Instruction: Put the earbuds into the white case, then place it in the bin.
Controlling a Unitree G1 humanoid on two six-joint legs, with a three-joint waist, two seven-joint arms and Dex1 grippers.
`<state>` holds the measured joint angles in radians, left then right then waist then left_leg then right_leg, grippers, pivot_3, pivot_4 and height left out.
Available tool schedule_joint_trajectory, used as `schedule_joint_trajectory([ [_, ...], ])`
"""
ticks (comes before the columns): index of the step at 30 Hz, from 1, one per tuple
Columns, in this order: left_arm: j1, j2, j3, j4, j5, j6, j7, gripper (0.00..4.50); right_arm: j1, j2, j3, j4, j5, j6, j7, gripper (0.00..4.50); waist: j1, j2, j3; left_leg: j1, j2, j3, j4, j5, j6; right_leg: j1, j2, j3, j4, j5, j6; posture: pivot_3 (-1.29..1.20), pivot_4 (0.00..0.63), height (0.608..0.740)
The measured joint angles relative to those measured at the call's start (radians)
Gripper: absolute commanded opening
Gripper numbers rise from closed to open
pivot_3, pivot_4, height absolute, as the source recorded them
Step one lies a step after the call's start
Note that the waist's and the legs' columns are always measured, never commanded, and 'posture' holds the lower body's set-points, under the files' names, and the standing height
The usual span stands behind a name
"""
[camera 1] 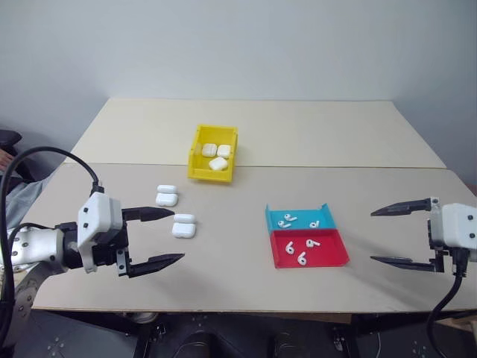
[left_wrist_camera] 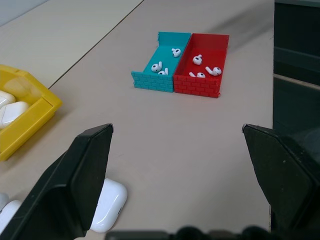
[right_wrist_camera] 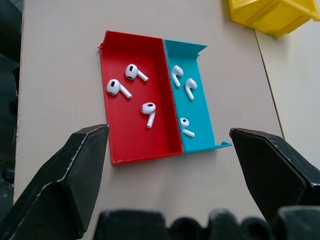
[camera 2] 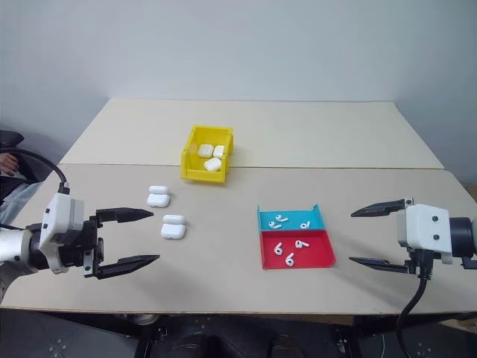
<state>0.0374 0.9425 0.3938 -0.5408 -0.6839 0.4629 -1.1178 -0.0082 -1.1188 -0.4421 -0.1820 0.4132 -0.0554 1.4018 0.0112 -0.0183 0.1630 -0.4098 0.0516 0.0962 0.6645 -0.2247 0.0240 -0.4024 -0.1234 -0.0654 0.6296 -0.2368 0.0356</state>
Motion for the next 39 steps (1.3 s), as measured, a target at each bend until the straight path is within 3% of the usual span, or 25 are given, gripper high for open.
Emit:
schedule_joint_trajectory([
  [3, 0.003, 0.007, 0.003, -0.002, -0.012, 0.023, 0.006, 4.50, -0.001, 0.000, 0.000, 0.000, 0.000, -0.001, -0.005, 4.47, 0.000, 0.000, 0.000, 0.000, 0.000, 0.000, 0.000, 0.000, 0.000, 0.000, 0.000, 0.000, 0.000, 0.000, 0.000, 0.00, 0.150, 0.740],
  [13, -0.001, 0.012, -0.006, -0.123, 0.058, 0.179, 0.304, 4.50, -0.001, 0.001, 0.005, 0.004, -0.010, -0.004, -0.011, 4.47, 0.000, 0.000, 0.000, 0.000, 0.000, -0.002, 0.000, 0.000, 0.000, 0.000, 0.000, 0.000, 0.000, 0.000, 0.000, 0.00, 0.150, 0.740],
  [16, -0.062, 0.023, -0.026, -0.165, 0.050, 0.312, 0.412, 4.50, -0.003, 0.001, 0.020, 0.009, -0.020, -0.004, -0.021, 4.47, 0.001, 0.000, 0.000, 0.001, 0.000, -0.003, 0.000, 0.000, 0.000, 0.001, 0.000, 0.000, 0.000, 0.000, 0.000, 0.00, 0.150, 0.740],
  [19, -0.241, 0.060, -0.078, -0.168, 0.000, 0.572, 0.539, 4.50, -0.002, 0.002, 0.027, 0.003, -0.020, -0.004, -0.028, 4.47, 0.007, 0.000, 0.000, 0.001, -0.001, -0.005, 0.000, 0.000, -0.001, 0.001, 0.000, 0.000, 0.001, 0.000, 0.001, 0.00, 0.150, 0.740],
  [20, -0.428, 0.024, -0.139, -0.125, -0.013, 0.771, 0.609, 4.50, 0.016, 0.002, 0.021, 0.005, -0.020, -0.002, -0.029, 4.47, 0.015, -0.001, 0.000, 0.003, -0.003, -0.006, 0.000, 0.000, 0.000, 0.006, 0.000, -0.002, 0.000, -0.001, 0.002, 0.00, 0.150, 0.740],
  [24, -0.743, -0.058, -0.237, 0.038, 0.002, 1.100, 0.761, 4.50, 0.028, 0.004, 0.025, -0.005, -0.025, -0.002, -0.036, 4.47, 0.010, -0.003, 0.001, 0.005, -0.002, -0.007, 0.001, 0.000, 0.000, 0.009, 0.000, -0.002, -0.001, -0.001, 0.003, 0.00, 0.150, 0.740],
  [33, -1.023, -0.040, -0.532, 0.508, 0.018, 1.148, 0.868, 4.50, 0.028, 0.022, 0.064, -0.007, -0.041, 0.002, -0.090, 4.47, 0.001, -0.004, 0.002, 0.004, -0.002, -0.005, 0.000, 0.002, -0.003, 0.006, 0.000, -0.001, 0.000, -0.001, 0.002, 0.00, 0.150, 0.740],
  [39, -1.166, -0.161, -0.609, 0.811, 0.137, 1.148, 0.873, 4.50, 0.032, 0.035, 0.086, -0.005, -0.050, 0.002, -0.105, 4.47, 0.003, -0.005, 0.002, 0.002, -0.003, -0.001, 0.000, 0.002, -0.003, 0.005, 0.000, -0.002, 0.000, -0.001, 0.002, 0.00, 0.150, 0.740],
])
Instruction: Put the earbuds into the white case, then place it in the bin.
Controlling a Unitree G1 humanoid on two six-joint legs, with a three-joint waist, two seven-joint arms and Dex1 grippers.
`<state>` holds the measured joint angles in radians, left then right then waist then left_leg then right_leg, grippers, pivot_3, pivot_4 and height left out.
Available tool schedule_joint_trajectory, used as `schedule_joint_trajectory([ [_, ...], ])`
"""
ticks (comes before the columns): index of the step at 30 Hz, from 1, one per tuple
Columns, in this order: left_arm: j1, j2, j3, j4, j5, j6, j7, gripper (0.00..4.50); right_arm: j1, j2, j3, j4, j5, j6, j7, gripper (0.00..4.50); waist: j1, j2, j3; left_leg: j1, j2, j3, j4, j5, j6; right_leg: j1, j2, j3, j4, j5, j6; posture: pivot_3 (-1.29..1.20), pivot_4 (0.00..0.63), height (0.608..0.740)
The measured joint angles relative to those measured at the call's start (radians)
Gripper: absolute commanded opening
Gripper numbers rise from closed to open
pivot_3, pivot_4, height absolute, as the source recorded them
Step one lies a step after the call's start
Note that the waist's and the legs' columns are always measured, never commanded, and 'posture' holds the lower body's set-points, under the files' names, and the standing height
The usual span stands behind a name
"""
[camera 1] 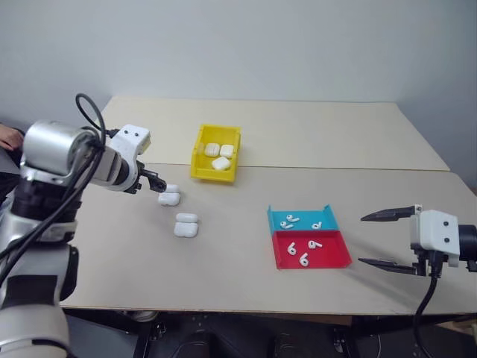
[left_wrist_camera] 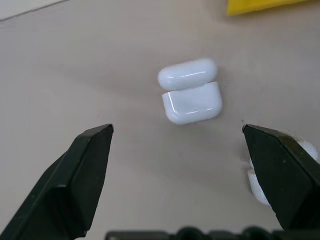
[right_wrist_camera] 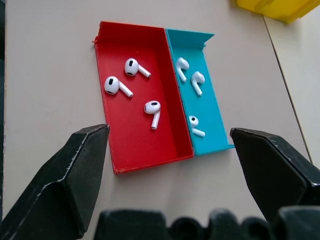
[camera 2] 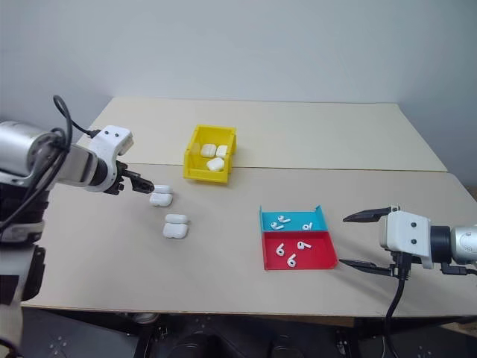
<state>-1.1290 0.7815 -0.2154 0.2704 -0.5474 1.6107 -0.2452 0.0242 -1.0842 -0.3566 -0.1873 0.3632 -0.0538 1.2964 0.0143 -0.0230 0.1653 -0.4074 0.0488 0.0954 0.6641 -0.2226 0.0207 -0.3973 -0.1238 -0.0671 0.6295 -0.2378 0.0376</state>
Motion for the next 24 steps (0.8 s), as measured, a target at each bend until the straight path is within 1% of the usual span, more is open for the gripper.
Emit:
schedule_joint_trajectory([
  [2, -0.035, -0.067, -0.002, 0.126, 0.047, -0.013, 0.002, 4.50, 0.002, 0.004, 0.001, 0.000, -0.005, 0.000, -0.004, 4.47, 0.000, 0.000, 0.000, -0.001, 0.000, 0.001, 0.000, 0.000, 0.000, -0.001, 0.000, 0.000, 0.000, 0.000, 0.000, 0.00, 0.150, 0.740],
  [4, -0.064, -0.110, -0.006, 0.214, 0.086, -0.026, -0.001, 4.50, 0.003, 0.007, 0.003, -0.001, -0.006, 0.000, -0.011, 4.47, -0.001, -0.001, 0.001, -0.002, 0.000, 0.001, 0.001, 0.000, -0.001, -0.003, 0.000, 0.000, 0.001, 0.000, 0.000, 0.00, 0.150, 0.740],
  [9, -0.123, -0.183, -0.036, 0.377, 0.172, -0.107, -0.033, 4.50, 0.025, 0.008, 0.002, -0.001, -0.009, 0.000, -0.020, 4.47, -0.004, -0.001, 0.001, -0.006, 0.000, 0.002, 0.001, 0.003, -0.006, -0.006, 0.000, 0.000, 0.001, 0.000, 0.000, 0.00, 0.150, 0.740],
  [13, -0.157, -0.196, -0.060, 0.493, 0.237, -0.174, -0.077, 4.50, 0.037, 0.008, 0.002, -0.002, -0.011, 0.000, -0.033, 4.47, -0.005, -0.001, 0.001, -0.006, 0.000, 0.002, 0.001, 0.003, -0.006, -0.007, 0.000, 0.000, 0.001, 0.000, 0.000, 0.00, 0.150, 0.740],
  [16, -0.182, -0.202, -0.073, 0.535, 0.274, -0.208, -0.116, 4.50, 0.040, 0.008, 0.002, -0.004, -0.014, 0.000, -0.039, 4.47, -0.003, -0.001, 0.001, -0.007, 0.000, 0.002, 0.001, 0.003, -0.006, -0.007, 0.000, 0.000, 0.001, 0.000, 0.000, 0.00, 0.150, 0.740],
  [24, -0.225, -0.253, -0.067, 0.709, 0.348, -0.285, -0.189, 4.50, 0.056, 0.013, 0.002, -0.010, -0.038, 0.000, -0.067, 4.47, -0.002, -0.002, 0.001, -0.007, 0.000, 0.002, 0.002, 0.003, -0.006, -0.007, 0.000, 0.000, 0.001, 0.000, 0.000, 0.00, 0.150, 0.740],
])
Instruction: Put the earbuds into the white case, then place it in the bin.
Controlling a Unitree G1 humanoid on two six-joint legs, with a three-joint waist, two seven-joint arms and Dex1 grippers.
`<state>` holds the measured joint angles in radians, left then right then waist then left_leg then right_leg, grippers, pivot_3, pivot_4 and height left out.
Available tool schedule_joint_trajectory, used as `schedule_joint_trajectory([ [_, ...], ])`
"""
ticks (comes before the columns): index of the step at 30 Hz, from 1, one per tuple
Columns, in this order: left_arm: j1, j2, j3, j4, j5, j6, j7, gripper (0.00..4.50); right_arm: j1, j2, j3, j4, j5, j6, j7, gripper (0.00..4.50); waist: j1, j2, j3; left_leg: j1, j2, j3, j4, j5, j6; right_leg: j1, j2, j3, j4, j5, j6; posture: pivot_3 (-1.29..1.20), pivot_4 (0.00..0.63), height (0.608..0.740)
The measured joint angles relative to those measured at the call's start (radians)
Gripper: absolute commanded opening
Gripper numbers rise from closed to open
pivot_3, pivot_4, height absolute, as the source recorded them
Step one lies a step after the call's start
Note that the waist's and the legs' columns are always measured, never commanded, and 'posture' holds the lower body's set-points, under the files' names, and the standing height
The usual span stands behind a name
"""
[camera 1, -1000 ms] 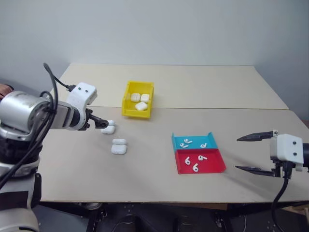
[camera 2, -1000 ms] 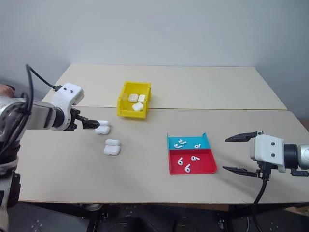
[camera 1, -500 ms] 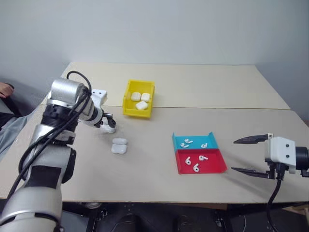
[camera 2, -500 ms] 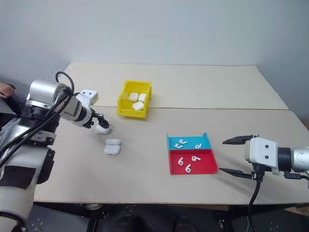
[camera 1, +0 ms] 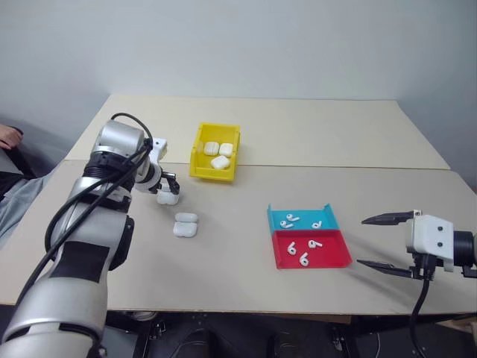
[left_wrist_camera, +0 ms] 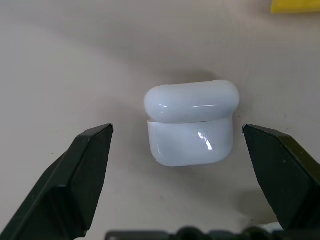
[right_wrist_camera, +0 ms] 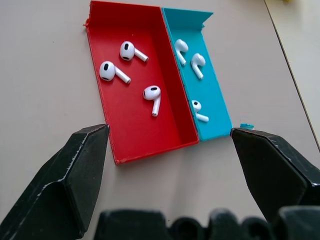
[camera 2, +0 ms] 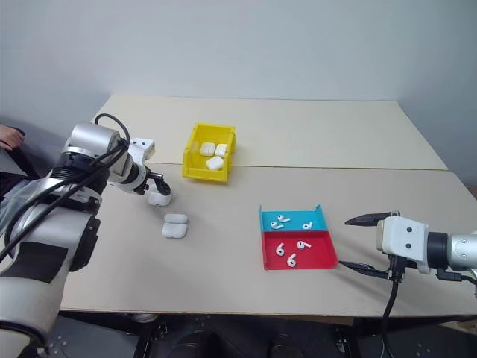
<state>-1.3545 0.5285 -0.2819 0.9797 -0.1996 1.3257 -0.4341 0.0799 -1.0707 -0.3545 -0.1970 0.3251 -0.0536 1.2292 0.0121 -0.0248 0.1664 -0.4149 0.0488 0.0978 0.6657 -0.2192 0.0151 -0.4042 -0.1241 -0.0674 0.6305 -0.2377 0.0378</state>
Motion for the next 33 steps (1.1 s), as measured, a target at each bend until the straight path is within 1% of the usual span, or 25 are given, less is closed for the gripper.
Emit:
schedule_joint_trajectory([
  [2, -0.004, -0.022, 0.004, 0.028, 0.020, -0.023, -0.013, 4.50, 0.001, 0.001, 0.000, 0.000, -0.010, 0.000, -0.012, 4.47, 0.000, 0.000, 0.000, 0.000, 0.000, 0.000, 0.000, 0.000, 0.000, 0.000, 0.000, 0.000, 0.000, 0.000, 0.000, 0.00, 0.150, 0.740],
  [9, -0.007, -0.047, 0.034, 0.082, 0.064, -0.080, -0.012, 4.50, 0.012, 0.002, 0.000, -0.010, -0.018, 0.000, -0.021, 4.47, -0.001, 0.000, 0.000, 0.000, 0.000, 0.000, 0.000, 0.000, 0.000, 0.000, 0.000, 0.000, 0.000, 0.000, 0.000, 0.00, 0.150, 0.740],
  [16, -0.008, -0.054, 0.048, 0.118, 0.097, -0.084, -0.028, 4.50, 0.023, 0.004, 0.000, -0.014, -0.027, 0.000, -0.034, 4.47, -0.001, 0.000, 0.000, 0.000, 0.000, 0.000, 0.001, 0.000, 0.000, 0.000, 0.000, 0.000, 0.000, 0.000, 0.000, 0.00, 0.150, 0.740],
  [33, -0.007, -0.068, 0.063, 0.137, 0.131, -0.087, -0.056, 4.50, 0.024, 0.016, 0.001, -0.019, -0.055, 0.000, -0.054, 4.47, -0.001, 0.000, 0.000, 0.000, 0.000, 0.000, 0.001, 0.000, 0.000, 0.000, 0.000, 0.000, 0.001, 0.000, 0.000, 0.00, 0.150, 0.740],
])
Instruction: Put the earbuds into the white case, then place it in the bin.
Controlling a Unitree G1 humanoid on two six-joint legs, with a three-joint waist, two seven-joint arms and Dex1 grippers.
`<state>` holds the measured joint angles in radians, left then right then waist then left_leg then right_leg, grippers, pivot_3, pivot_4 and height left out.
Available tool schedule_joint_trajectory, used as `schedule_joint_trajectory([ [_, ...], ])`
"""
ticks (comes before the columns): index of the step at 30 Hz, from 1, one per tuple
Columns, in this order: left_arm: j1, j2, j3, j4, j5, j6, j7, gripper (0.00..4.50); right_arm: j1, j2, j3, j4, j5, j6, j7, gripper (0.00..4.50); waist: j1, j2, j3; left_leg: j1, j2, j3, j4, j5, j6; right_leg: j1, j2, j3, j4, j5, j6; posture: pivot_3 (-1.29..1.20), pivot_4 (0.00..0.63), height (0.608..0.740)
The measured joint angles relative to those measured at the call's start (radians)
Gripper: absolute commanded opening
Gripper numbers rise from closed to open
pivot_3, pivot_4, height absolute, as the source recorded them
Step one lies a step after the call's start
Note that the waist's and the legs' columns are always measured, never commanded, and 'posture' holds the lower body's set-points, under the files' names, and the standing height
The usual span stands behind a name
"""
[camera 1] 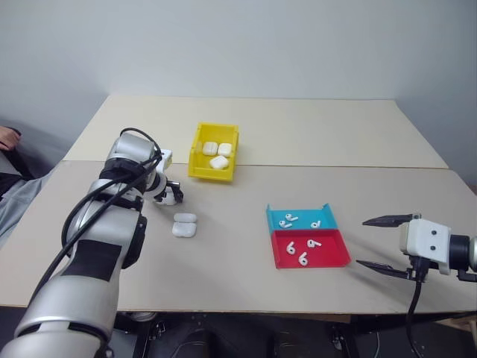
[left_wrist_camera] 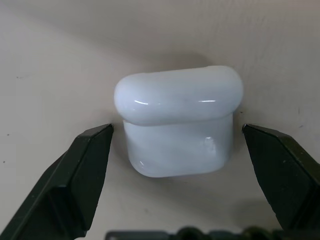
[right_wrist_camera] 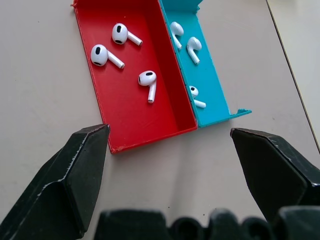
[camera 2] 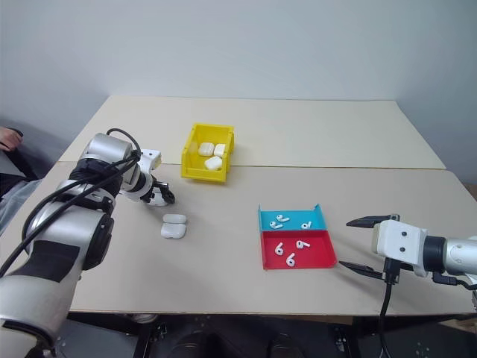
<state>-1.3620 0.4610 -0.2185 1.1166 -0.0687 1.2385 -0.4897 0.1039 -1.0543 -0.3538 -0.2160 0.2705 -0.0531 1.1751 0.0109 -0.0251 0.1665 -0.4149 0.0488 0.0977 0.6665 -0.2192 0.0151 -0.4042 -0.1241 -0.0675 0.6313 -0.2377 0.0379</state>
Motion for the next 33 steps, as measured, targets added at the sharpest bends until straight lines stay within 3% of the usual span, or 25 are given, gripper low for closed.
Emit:
schedule_joint_trajectory([
  [3, 0.000, -0.003, 0.001, 0.001, 0.009, -0.010, -0.002, 4.10, 0.000, 0.000, 0.000, 0.000, -0.012, 0.000, -0.001, 4.50, 0.000, 0.000, 0.000, 0.000, 0.000, 0.000, 0.000, 0.000, 0.000, 0.000, 0.000, 0.000, 0.000, 0.000, 0.000, 0.00, 0.150, 0.740],
  [7, 0.000, -0.003, 0.004, 0.010, 0.021, -0.023, -0.003, 2.86, 0.000, 0.004, 0.000, 0.000, -0.013, 0.000, -0.003, 4.50, 0.000, 0.000, 0.000, 0.000, 0.000, 0.000, 0.000, 0.000, 0.000, 0.000, 0.000, 0.000, 0.000, 0.000, 0.000, 0.00, 0.150, 0.740],
  [18, 0.010, 0.013, -0.006, -0.047, 0.038, -0.032, -0.047, 2.80, 0.000, 0.005, 0.001, 0.000, -0.015, 0.000, -0.018, 4.50, 0.000, 0.000, 0.000, 0.000, 0.000, 0.000, 0.000, 0.000, 0.000, 0.000, 0.000, 0.000, 0.000, 0.000, 0.000, 0.00, 0.150, 0.740],
  [21, 0.048, 0.067, -0.018, -0.262, 0.033, -0.025, -0.100, 2.80, 0.002, 0.004, -0.003, -0.002, -0.013, 0.003, -0.018, 4.50, -0.002, 0.000, 0.000, 0.000, 0.000, 0.000, 0.000, 0.000, 0.000, 0.000, 0.000, 0.000, 0.000, 0.000, 0.000, 0.00, 0.150, 0.740],
  [26, 0.313, 0.167, 0.123, -0.929, -0.079, -0.149, -0.184, 2.80, -0.047, -0.046, -0.018, -0.028, 0.000, 0.095, -0.015, 4.50, -0.010, 0.001, -0.001, 0.001, 0.001, -0.003, 0.001, 0.000, -0.001, 0.000, -0.001, 0.003, 0.001, 0.000, -0.001, 0.00, 0.150, 0.740],
  [29, 0.516, 0.129, 0.228, -1.199, -0.150, -0.402, -0.224, 2.80, -0.095, -0.087, -0.013, -0.071, 0.018, 0.125, 0.007, 4.50, -0.006, 0.005, -0.002, 0.003, 0.001, -0.001, 0.002, 0.000, -0.001, 0.002, -0.001, 0.003, 0.001, 0.001, -0.001, 0.00, 0.150, 0.740],
  [33, 0.763, 0.020, 0.270, -1.297, -0.231, -0.832, -0.355, 2.80, -0.165, -0.191, 0.038, -0.128, 0.075, 0.237, 0.086, 4.50, 0.001, 0.006, -0.003, 0.004, 0.002, 0.001, 0.002, -0.003, 0.006, 0.003, 0.000, 0.001, 0.001, 0.001, -0.003, 0.00, 0.150, 0.740],
])
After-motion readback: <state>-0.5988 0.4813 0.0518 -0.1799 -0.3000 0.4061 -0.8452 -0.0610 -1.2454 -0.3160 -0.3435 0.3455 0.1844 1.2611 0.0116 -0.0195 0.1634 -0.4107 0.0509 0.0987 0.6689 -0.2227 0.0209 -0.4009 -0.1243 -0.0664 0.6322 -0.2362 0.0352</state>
